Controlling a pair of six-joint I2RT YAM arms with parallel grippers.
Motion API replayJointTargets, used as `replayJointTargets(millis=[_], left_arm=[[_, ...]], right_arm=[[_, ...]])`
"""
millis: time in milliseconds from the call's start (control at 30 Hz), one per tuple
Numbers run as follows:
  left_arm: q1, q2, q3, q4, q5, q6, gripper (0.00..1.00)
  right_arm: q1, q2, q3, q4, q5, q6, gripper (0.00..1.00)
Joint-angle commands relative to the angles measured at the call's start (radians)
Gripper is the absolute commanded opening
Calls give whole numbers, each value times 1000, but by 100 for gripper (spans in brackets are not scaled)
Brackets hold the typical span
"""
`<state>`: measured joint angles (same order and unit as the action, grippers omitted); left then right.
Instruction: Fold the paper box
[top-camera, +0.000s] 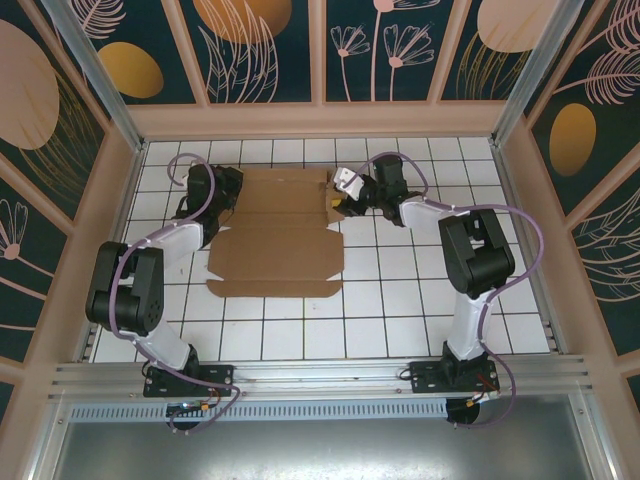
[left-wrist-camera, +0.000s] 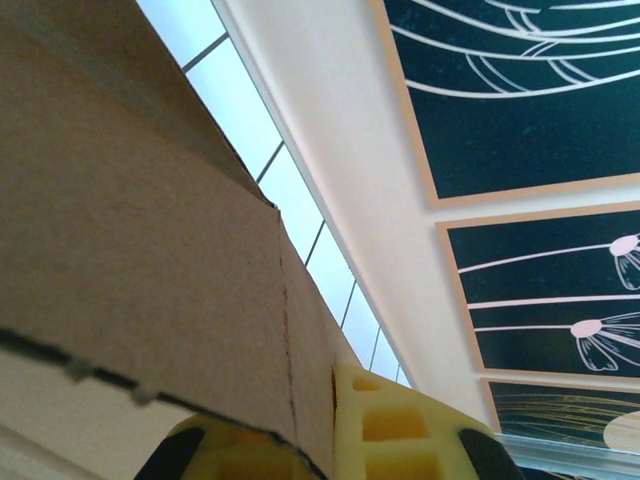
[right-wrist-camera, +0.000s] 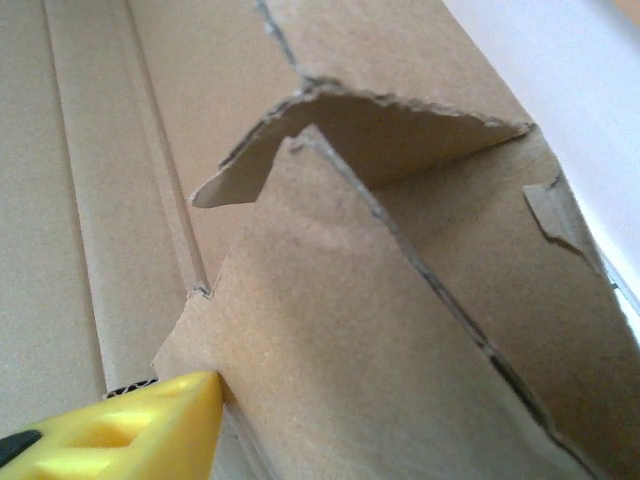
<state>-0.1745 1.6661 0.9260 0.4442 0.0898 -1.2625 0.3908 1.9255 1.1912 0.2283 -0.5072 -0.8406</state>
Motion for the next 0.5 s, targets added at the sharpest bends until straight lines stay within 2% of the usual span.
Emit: replayJointTargets(millis=[0, 200, 267, 467], left_arm=[[0, 28, 35, -152, 60, 4, 0], [1, 30, 26, -146, 59, -15, 0], [3, 39, 28, -139, 66, -21, 0], [6, 41, 40, -139, 64, -27, 0]], right_arm=[[5, -49, -20, -7, -26, -12, 59], [19, -50, -17, -27, -40, 4, 61], [23, -56, -30, -18, -39, 8, 70], [26, -80, -67, 10, -58, 52, 69]])
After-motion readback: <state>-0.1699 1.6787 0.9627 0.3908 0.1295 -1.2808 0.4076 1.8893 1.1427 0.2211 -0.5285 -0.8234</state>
